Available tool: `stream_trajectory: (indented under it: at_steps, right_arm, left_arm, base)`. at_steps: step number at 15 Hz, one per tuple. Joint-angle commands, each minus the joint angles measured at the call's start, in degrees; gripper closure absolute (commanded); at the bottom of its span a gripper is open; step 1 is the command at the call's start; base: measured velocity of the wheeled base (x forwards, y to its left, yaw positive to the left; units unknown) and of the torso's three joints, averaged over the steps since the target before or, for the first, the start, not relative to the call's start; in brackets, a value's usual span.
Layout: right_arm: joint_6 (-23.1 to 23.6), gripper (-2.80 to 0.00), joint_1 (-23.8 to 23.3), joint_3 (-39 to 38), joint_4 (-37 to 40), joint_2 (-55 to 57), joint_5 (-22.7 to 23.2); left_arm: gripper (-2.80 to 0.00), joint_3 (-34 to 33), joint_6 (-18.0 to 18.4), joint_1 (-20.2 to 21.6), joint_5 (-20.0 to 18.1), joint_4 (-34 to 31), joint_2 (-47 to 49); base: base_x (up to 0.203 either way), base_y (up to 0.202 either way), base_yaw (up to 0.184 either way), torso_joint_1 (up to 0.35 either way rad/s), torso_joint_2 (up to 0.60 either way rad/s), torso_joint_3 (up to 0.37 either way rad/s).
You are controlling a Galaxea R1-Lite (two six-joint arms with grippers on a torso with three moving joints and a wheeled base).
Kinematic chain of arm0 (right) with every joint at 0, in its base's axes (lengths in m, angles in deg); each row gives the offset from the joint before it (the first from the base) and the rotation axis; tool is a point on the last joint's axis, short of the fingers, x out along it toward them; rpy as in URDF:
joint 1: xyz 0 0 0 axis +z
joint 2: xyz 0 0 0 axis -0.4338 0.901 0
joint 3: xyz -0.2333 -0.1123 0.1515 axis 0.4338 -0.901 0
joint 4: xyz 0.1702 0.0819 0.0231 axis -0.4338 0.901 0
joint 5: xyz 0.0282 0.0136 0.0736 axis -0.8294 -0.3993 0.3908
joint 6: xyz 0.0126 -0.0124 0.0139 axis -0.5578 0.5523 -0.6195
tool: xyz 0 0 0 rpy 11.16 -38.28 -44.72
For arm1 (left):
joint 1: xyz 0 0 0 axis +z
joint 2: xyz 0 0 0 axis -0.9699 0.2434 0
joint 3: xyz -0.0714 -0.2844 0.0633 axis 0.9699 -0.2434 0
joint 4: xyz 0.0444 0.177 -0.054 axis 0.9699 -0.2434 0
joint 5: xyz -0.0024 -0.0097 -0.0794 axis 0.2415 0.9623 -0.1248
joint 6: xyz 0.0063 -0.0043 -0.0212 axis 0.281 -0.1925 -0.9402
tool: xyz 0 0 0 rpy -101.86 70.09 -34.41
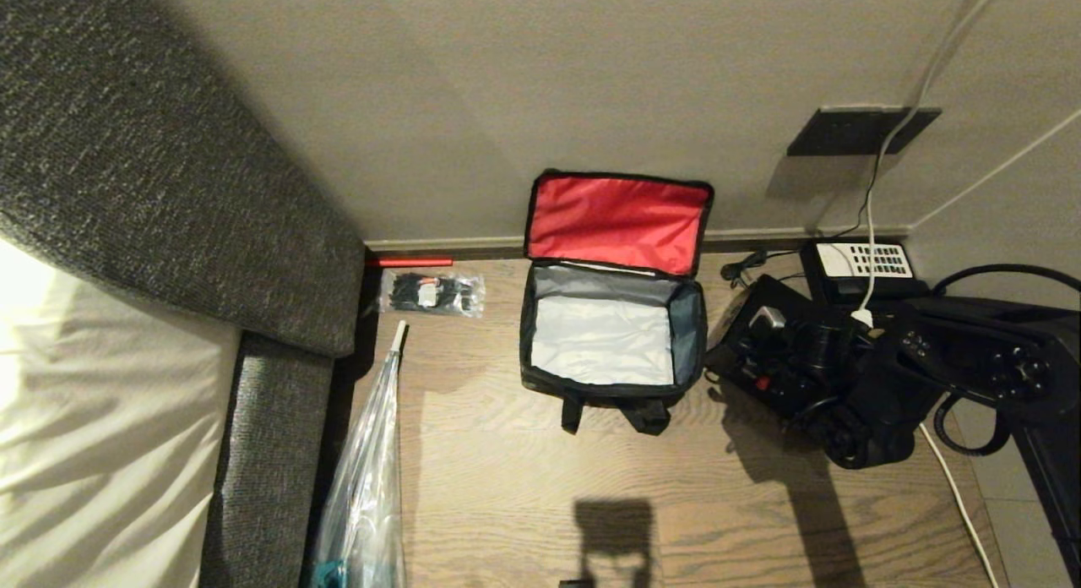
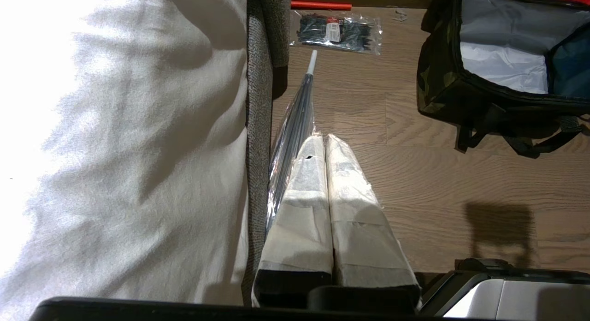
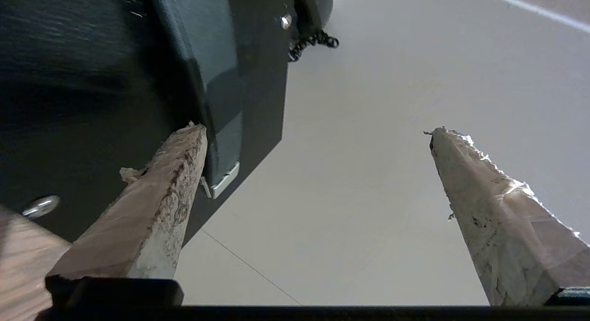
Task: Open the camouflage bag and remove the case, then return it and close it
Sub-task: Grip the handle again
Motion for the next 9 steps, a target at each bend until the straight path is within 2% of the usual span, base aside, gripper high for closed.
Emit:
stream_trajectory:
  at_steps: [1, 9]
  right_arm:
    - [0.5, -2.8, 0.5, 0.3, -0.3, -0.7, -0.3]
    - [0.8, -2.8, 0.0, 4.8, -0.1, 4.5, -0.4]
  left_arm:
    - [0.0, 0.0, 0.0, 0.0, 0.0, 0.0, -0.2]
    - [0.0, 0.0, 0.0, 0.0, 0.0, 0.0, -0.2]
  base:
    - [0.0, 0.0, 0.0, 0.0, 0.0, 0.0]
    - [0.0, 0.0, 0.0, 0.0, 0.0, 0.0]
